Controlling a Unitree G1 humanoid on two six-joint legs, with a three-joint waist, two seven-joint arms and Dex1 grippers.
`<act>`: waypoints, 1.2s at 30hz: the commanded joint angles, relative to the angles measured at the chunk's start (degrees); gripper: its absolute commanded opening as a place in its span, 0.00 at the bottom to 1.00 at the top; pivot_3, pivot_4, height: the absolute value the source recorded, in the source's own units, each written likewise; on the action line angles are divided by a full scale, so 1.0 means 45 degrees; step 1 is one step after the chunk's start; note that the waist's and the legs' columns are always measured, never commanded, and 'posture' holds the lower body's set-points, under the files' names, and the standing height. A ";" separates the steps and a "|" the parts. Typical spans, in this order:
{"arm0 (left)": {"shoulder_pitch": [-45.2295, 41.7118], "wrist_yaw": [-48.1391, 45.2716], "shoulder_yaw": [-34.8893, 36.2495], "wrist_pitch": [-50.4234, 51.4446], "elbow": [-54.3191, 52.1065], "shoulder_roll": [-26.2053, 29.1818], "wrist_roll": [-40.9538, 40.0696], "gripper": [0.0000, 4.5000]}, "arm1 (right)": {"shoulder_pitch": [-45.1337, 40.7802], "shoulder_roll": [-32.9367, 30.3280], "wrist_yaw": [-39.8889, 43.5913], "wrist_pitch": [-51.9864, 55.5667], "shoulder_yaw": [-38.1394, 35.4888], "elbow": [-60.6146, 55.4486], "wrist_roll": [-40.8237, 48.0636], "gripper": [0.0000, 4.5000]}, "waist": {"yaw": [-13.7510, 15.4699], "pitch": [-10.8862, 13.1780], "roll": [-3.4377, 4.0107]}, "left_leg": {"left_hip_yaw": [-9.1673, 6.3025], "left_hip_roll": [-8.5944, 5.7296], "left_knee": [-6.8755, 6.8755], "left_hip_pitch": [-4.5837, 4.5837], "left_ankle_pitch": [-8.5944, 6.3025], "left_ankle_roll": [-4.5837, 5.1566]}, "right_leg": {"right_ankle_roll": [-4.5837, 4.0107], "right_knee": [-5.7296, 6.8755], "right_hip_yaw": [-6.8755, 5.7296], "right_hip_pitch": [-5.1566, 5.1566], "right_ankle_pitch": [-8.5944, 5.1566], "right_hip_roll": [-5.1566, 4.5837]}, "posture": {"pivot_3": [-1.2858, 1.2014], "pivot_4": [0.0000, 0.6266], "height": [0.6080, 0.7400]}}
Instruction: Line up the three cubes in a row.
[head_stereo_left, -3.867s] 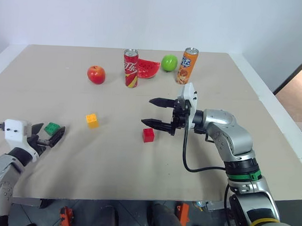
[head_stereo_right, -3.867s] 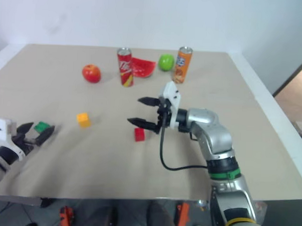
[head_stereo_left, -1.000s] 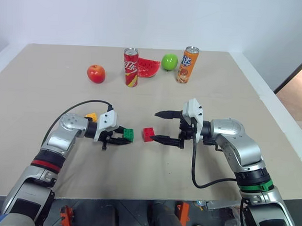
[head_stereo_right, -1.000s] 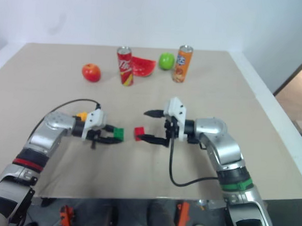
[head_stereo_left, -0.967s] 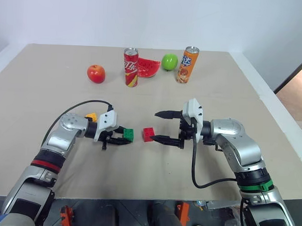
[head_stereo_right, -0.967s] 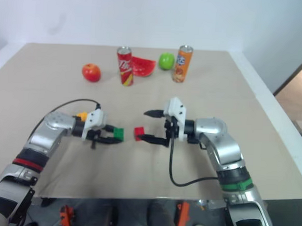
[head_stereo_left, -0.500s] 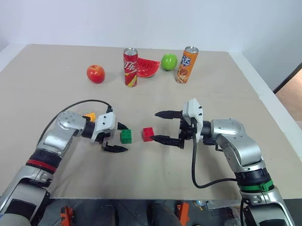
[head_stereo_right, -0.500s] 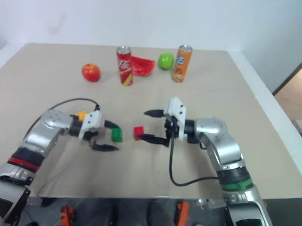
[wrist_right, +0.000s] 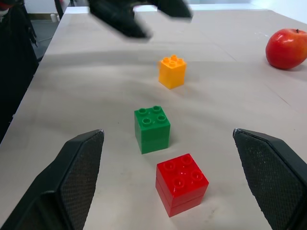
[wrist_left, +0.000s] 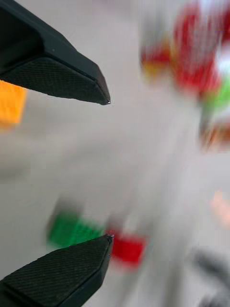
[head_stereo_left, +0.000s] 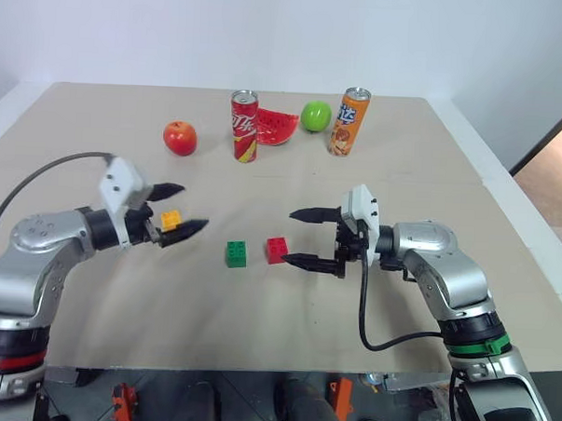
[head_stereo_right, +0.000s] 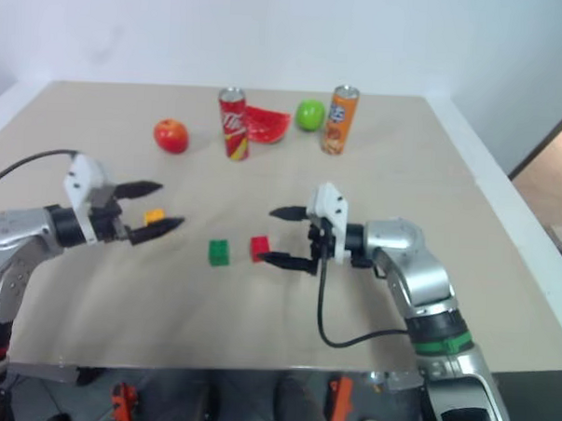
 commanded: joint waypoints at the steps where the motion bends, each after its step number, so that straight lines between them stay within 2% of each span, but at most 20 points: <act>1: 0.0698 0.3353 0.1046 -0.0009 -0.1759 -0.1647 0.0174 0.99 | -0.0371 -0.0112 0.0296 -0.0242 -0.0232 0.0016 0.0118 1.00 | 0.0006 -0.0001 -0.0002 | 0.0001 -0.0003 0.0000 0.0000 0.0000 0.0000 | 0.0002 -0.0001 0.0005 0.0001 0.0001 -0.0006 | 0.52 0.24 1.00; 4: 0.1037 0.5811 0.1129 0.0000 -0.2357 -0.3139 0.0830 0.99 | -0.0477 -0.0131 0.0439 -0.0271 -0.0197 0.0199 0.0074 1.00 | 0.0015 -0.0003 -0.0007 | -0.0003 -0.0012 0.0011 -0.0001 0.0003 -0.0006 | 0.0016 -0.0007 0.0008 0.0011 0.0015 -0.0010 | 0.52 0.24 1.00; 7: 0.1584 0.7957 0.0332 -0.0588 -0.2379 -0.4464 0.2320 0.99 | -0.0550 -0.0158 0.0583 -0.0328 -0.0139 0.0345 0.0002 1.00 | 0.0014 -0.0003 -0.0006 | -0.0001 -0.0018 0.0013 0.0033 0.0009 -0.0008 | 0.0017 -0.0009 0.0013 0.0045 0.0028 -0.0006 | 0.52 0.24 1.00; 12: 0.2017 0.9306 -0.1238 -0.0881 -0.1792 -0.5729 0.3509 0.99 | -0.0623 -0.0166 0.0689 -0.0428 -0.0116 0.0499 -0.0098 1.00 | 0.0012 -0.0004 -0.0009 | -0.0005 -0.0030 0.0014 0.0091 0.0012 -0.0006 | 0.0025 -0.0022 0.0010 0.0120 0.0033 -0.0008 | 0.52 0.24 1.00; 15: 0.2004 0.9995 -0.1475 -0.0771 -0.1466 -0.6419 0.3684 0.99 | -0.0627 -0.0208 0.0713 -0.0522 -0.0129 0.0570 -0.0200 1.00 | 0.0011 -0.0005 -0.0009 | -0.0002 -0.0035 0.0015 0.0096 0.0017 -0.0006 | 0.0030 -0.0023 0.0015 0.0125 0.0035 -0.0009 | 0.52 0.24 1.00; 26: 0.1762 1.0949 -0.1325 -0.1271 -0.0166 -0.6753 0.4166 0.99 | -0.0626 -0.0310 0.0690 -0.0507 -0.0274 0.0627 -0.0181 1.00 | -0.0002 -0.0005 -0.0009 | -0.0004 -0.0034 0.0007 0.0099 0.0016 -0.0006 | 0.0027 -0.0024 0.0014 0.0124 0.0034 -0.0004 | 0.52 0.24 1.00; 36: 0.1455 1.1080 -0.1587 -0.1704 0.0584 -0.6837 0.4328 0.99 | -0.1127 0.0253 0.0094 0.0417 -0.1066 0.0527 0.0943 1.00 | 0.0004 -0.0005 -0.0010 | -0.0007 -0.0034 0.0007 0.0094 0.0016 -0.0006 | 0.0028 -0.0029 0.0012 0.0123 0.0034 -0.0004 | 0.52 0.24 1.00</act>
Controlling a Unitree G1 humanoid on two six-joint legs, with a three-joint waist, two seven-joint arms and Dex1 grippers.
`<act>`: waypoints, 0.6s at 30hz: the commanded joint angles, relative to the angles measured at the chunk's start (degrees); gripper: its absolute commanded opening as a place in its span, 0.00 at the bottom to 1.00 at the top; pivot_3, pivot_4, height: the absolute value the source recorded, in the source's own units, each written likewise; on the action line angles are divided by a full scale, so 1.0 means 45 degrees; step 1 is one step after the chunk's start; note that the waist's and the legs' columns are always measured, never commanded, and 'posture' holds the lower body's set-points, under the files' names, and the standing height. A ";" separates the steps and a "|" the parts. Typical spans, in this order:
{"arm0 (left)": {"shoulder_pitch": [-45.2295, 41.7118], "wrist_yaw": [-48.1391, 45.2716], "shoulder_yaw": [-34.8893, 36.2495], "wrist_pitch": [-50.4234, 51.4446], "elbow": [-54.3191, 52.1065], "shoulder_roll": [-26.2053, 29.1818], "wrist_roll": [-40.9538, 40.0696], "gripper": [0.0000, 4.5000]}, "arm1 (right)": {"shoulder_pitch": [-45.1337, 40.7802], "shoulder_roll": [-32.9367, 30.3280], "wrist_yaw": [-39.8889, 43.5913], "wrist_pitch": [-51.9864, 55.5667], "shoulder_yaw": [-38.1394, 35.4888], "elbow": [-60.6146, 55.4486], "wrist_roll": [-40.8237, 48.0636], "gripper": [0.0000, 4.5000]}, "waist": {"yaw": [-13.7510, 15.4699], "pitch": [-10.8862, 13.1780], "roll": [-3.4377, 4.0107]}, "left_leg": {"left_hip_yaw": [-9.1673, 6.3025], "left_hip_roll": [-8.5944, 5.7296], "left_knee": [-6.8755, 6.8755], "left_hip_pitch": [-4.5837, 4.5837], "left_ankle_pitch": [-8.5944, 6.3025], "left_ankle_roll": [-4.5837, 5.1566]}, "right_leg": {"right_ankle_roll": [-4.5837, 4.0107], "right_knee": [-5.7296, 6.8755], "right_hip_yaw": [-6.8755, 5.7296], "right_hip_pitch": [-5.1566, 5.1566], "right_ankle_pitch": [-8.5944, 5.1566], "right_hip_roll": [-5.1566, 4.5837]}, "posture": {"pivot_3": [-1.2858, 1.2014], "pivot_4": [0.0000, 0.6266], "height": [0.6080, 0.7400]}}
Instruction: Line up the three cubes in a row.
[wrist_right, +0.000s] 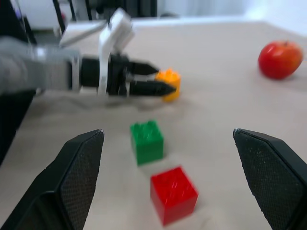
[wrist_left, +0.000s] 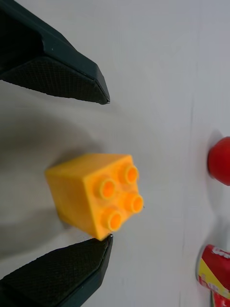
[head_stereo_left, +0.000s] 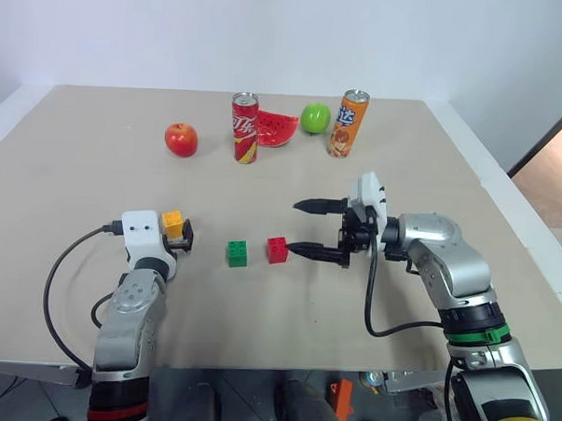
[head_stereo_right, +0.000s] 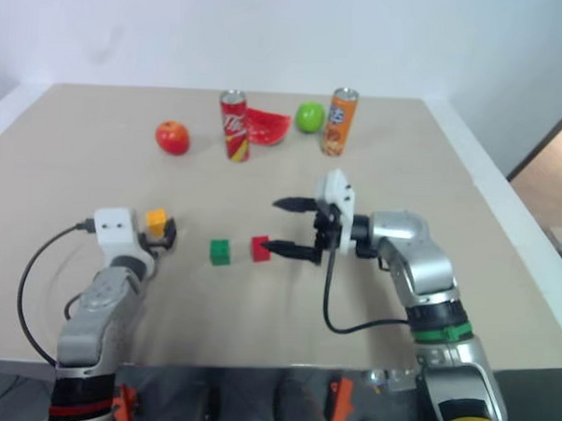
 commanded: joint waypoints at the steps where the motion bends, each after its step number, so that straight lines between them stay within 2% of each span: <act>1: -0.0259 0.0142 -0.0055 -0.0375 0.0029 0.0039 0.0168 0.99 | -0.0280 0.0000 -0.0085 -0.0034 -0.0375 -0.0308 0.0239 1.00 | 0.0000 0.0000 0.0000 | 0.0000 -0.0001 0.0000 0.0000 0.0000 0.0000 | 0.0000 0.0000 -0.0001 0.0001 0.0000 0.0000 | 0.52 0.24 1.00; 5: -0.0411 0.0251 -0.0020 -0.0389 0.0207 0.0093 0.0247 0.74 | -0.0291 -0.0029 -0.0044 -0.0242 -0.0249 -0.0207 0.0090 1.00 | 0.0000 0.0000 0.0000 | -0.0001 0.0000 -0.0002 -0.0006 -0.0001 0.0001 | 0.0001 -0.0006 -0.0002 -0.0002 -0.0001 0.0000 | 0.52 0.24 1.00; 10: -0.0512 0.0330 0.0143 -0.0332 0.0396 0.0099 0.0141 0.35 | -0.0242 -0.0059 -0.0012 -0.0412 -0.0143 -0.0157 -0.0045 1.00 | -0.0002 0.0000 0.0000 | 0.0001 0.0000 -0.0002 -0.0005 -0.0001 0.0000 | 0.0001 -0.0006 0.0000 -0.0002 -0.0001 -0.0001 | 0.52 0.24 1.00; 11: -0.0537 0.0349 0.0194 -0.0321 0.0451 0.0121 0.0127 0.29 | -0.0225 -0.0084 0.0024 -0.0509 -0.0100 -0.0122 -0.0122 1.00 | 0.0000 0.0000 0.0000 | -0.0002 0.0000 -0.0002 -0.0005 -0.0001 0.0000 | 0.0001 -0.0006 -0.0003 -0.0002 -0.0001 0.0000 | 0.52 0.24 1.00; 18: -0.0304 -0.0576 0.0644 -0.0121 0.0232 0.0660 -0.0706 0.29 | -0.0184 -0.0084 0.0063 -0.0599 -0.0063 -0.0070 -0.0263 1.00 | -0.0005 0.0000 0.0000 | -0.0003 0.0003 -0.0002 -0.0001 0.0000 0.0000 | 0.0000 -0.0004 -0.0004 -0.0002 0.0000 0.0002 | 0.52 0.24 1.00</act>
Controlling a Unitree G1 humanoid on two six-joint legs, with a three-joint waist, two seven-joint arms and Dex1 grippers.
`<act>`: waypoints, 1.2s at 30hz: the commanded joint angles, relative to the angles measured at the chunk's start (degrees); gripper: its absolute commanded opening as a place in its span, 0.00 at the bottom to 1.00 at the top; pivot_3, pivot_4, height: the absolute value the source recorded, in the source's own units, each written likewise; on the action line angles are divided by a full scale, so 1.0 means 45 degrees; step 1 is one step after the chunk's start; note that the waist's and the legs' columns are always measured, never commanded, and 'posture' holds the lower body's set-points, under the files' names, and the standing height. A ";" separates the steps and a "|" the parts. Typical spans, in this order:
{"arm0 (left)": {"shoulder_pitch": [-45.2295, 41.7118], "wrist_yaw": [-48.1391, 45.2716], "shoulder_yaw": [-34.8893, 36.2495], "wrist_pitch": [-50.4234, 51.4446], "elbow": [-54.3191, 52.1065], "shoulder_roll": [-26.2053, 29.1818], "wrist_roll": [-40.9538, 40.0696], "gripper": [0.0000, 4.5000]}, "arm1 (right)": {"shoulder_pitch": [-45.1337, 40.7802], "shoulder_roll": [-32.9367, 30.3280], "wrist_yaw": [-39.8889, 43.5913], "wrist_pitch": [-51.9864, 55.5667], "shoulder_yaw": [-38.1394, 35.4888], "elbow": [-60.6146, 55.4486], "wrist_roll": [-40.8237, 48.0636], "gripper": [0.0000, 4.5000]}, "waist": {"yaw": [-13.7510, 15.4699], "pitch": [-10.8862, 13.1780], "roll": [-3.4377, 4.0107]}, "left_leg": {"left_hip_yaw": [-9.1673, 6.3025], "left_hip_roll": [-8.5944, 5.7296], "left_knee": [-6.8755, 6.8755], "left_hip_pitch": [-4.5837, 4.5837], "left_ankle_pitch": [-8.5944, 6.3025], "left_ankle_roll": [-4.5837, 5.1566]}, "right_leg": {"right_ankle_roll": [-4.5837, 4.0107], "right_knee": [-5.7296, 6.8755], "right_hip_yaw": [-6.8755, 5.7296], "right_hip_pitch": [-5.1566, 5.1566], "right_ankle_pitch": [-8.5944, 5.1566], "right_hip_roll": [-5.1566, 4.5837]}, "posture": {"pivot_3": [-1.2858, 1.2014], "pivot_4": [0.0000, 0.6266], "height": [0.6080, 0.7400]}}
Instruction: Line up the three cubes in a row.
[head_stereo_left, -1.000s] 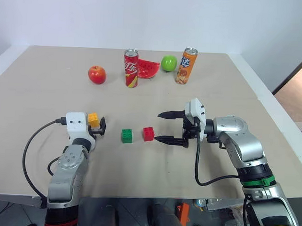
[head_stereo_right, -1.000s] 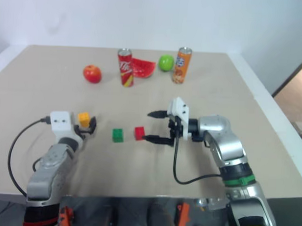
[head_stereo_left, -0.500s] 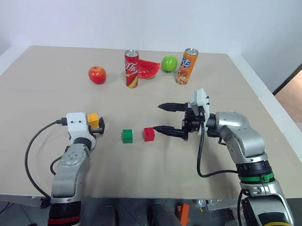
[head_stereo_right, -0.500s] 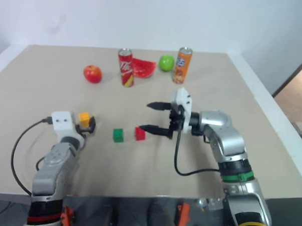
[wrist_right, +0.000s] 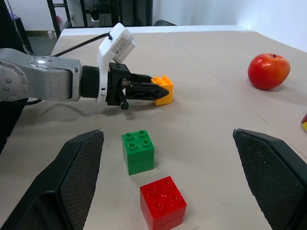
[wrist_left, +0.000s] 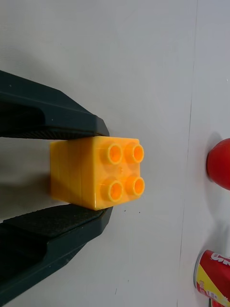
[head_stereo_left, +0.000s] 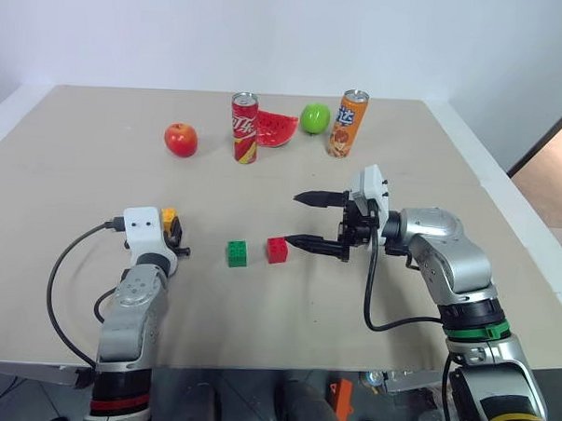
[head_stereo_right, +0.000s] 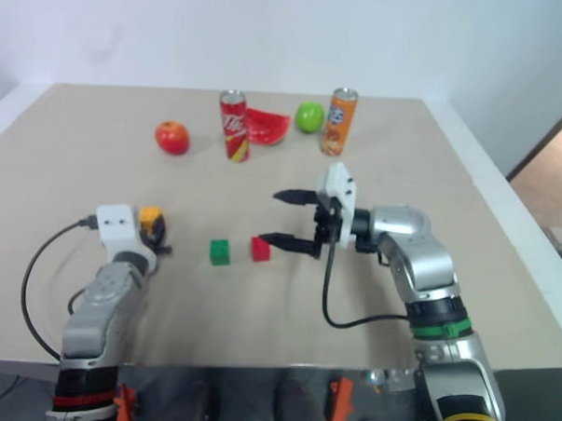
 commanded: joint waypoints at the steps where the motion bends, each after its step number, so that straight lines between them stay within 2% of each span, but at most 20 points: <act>1: 0.0190 -0.1031 0.0519 -0.0127 -0.0437 0.0655 -0.0716 0.29 | -0.0141 -0.0083 0.0122 -0.0205 -0.0131 -0.0125 0.0009 1.00 | -0.0007 0.0000 0.0000 | 0.0000 0.0001 0.0000 0.0000 0.0000 0.0000 | 0.0000 0.0000 -0.0001 0.0000 0.0000 0.0001 | 0.52 0.24 1.00; 3: 0.0444 -0.2282 0.0640 -0.0310 -0.0663 0.1433 -0.1270 0.29 | -0.0148 -0.0075 0.0127 -0.0210 -0.0121 -0.0107 -0.0004 1.00 | -0.0018 0.0000 0.0000 | 0.0000 0.0007 -0.0002 0.0000 0.0000 0.0000 | -0.0001 0.0000 -0.0001 -0.0002 0.0000 0.0006 | 0.52 0.24 1.00; 9: 0.1676 -0.8899 0.0330 -0.2129 -0.1178 0.4929 -0.3519 0.29 | -0.0236 0.0004 0.0203 -0.0397 -0.0007 0.0103 -0.0145 1.00 | 0.0004 0.0004 0.0005 | 0.0002 0.0010 -0.0035 -0.0007 -0.0001 -0.0001 | -0.0036 -0.0001 -0.0012 -0.0026 -0.0025 -0.0003 | 0.52 0.24 1.00; 13: 0.1658 -1.2526 -0.0069 -0.3945 0.0452 0.6777 -0.3655 0.29 | -0.0342 0.0026 0.0298 -0.0486 0.0057 0.0222 -0.0201 1.00 | 0.0003 0.0006 0.0010 | 0.0006 0.0007 -0.0038 -0.0015 -0.0002 -0.0002 | -0.0068 -0.0008 -0.0022 -0.0032 -0.0051 -0.0012 | 0.52 0.24 1.00; 16: 0.0596 -1.4662 -0.0553 -0.5127 0.2636 0.7813 -0.3263 0.29 | -0.0391 0.0010 0.0379 -0.0553 0.0065 0.0280 -0.0260 1.00 | 0.0005 0.0007 0.0010 | 0.0005 0.0011 -0.0037 -0.0014 -0.0002 -0.0002 | -0.0099 -0.0007 -0.0025 -0.0034 -0.0069 -0.0008 | 0.52 0.24 1.00; 20: -0.0752 -1.6034 -0.0983 -0.5696 0.4642 0.8126 -0.3193 0.29 | -0.0346 -0.0063 0.0397 -0.0550 0.0029 0.0213 -0.0286 1.00 | 0.0004 0.0007 0.0011 | -0.0004 0.0019 -0.0035 -0.0023 0.0000 0.0001 | -0.0094 -0.0003 -0.0045 -0.0043 -0.0064 -0.0002 | 0.52 0.24 1.00; 26: -0.1348 -1.7645 -0.1681 -0.6155 0.5443 0.8193 -0.3098 0.29 | -0.0162 -0.0283 0.0399 -0.0441 -0.0035 -0.0058 -0.0287 1.00 | -0.0011 0.0006 0.0010 | 0.0028 0.0021 -0.0053 -0.0121 -0.0012 0.0012 | -0.0047 0.0002 -0.0014 -0.0160 -0.0049 -0.0005 | 0.52 0.24 1.00; 36: -0.2492 -1.8469 -0.2135 -0.6882 0.6744 0.8080 -0.2675 0.29 | 0.0025 -0.0495 0.0301 -0.0348 -0.0095 -0.0335 -0.0244 1.00 | -0.0001 0.0006 0.0010 | 0.0008 0.0020 -0.0038 -0.0136 -0.0010 0.0013 | -0.0046 0.0012 -0.0030 -0.0167 -0.0040 -0.0001 | 0.52 0.24 1.00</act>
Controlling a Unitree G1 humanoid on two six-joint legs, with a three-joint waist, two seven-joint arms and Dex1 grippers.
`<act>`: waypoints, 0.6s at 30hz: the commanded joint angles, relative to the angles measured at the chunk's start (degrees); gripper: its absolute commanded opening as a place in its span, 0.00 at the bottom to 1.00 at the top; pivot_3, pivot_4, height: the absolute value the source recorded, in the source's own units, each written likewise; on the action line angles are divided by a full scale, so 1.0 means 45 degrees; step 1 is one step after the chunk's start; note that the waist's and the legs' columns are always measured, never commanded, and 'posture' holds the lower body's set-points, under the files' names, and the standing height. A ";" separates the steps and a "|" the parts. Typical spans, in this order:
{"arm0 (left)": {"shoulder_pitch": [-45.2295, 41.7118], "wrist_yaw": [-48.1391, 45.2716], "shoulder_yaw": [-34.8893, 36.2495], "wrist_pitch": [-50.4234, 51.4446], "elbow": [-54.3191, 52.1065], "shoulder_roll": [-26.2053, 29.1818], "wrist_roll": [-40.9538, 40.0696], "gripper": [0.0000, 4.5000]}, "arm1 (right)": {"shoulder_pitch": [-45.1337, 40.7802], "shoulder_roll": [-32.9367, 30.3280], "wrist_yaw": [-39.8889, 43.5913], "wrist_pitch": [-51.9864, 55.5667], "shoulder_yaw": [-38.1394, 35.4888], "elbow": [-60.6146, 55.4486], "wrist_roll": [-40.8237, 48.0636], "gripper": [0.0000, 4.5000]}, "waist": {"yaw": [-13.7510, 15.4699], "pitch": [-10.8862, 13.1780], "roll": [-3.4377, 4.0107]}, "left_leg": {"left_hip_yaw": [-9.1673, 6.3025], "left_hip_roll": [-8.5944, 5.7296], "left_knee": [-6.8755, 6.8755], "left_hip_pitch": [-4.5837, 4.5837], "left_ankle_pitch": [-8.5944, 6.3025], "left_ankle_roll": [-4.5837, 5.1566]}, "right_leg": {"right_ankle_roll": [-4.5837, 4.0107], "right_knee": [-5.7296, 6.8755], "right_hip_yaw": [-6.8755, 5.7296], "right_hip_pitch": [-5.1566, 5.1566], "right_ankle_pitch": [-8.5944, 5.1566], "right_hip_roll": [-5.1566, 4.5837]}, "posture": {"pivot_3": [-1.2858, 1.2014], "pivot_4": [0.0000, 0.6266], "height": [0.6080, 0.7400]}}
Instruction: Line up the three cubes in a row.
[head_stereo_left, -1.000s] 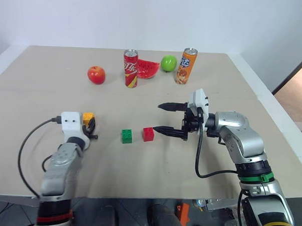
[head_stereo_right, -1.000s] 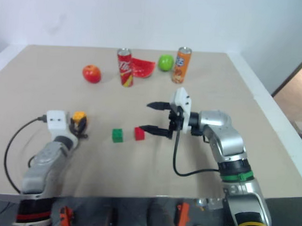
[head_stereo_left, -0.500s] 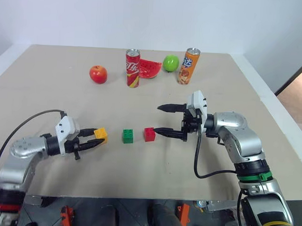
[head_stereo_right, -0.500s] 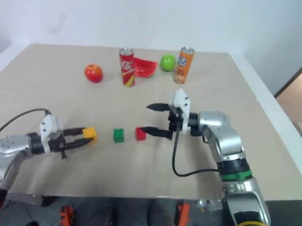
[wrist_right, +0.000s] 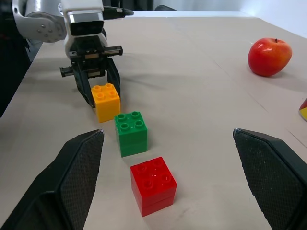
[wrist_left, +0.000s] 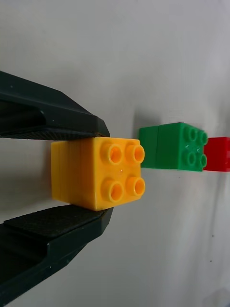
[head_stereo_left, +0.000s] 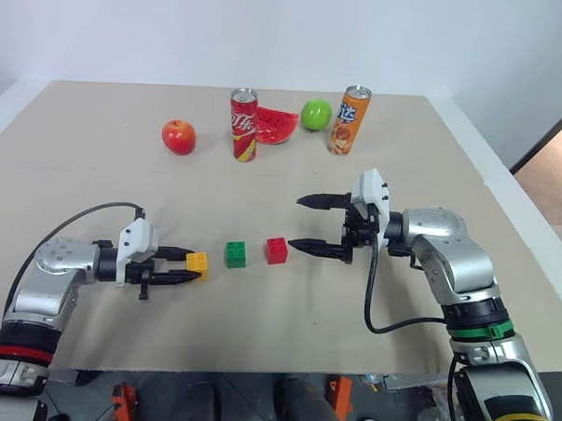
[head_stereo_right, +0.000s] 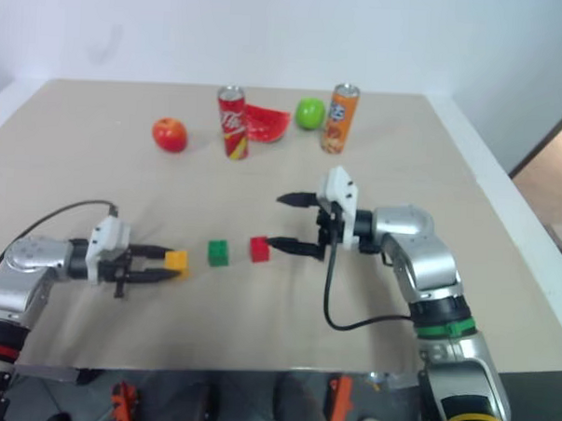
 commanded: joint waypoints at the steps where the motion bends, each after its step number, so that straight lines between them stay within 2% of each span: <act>1: -0.0477 -0.0085 0.0114 -0.0288 0.0310 0.0011 0.0059 0.29 | 0.0007 -0.0160 -0.0005 0.0005 -0.0265 -0.0511 0.0139 1.00 | -0.0002 0.0000 0.0000 | 0.0000 0.0000 0.0002 0.0002 0.0001 0.0000 | 0.0002 0.0001 0.0002 0.0001 0.0003 0.0001 | 0.52 0.24 1.00; 18: -0.0784 -0.0847 -0.0006 -0.0928 0.1006 0.0300 0.0364 0.29 | 0.0158 -0.0311 0.0008 0.0211 -0.0283 -0.0714 0.0189 1.00 | -0.0001 0.0000 0.0000 | 0.0000 0.0000 0.0005 -0.0001 0.0001 0.0001 | 0.0002 0.0006 0.0003 0.0000 0.0002 0.0002 | 0.52 0.24 1.00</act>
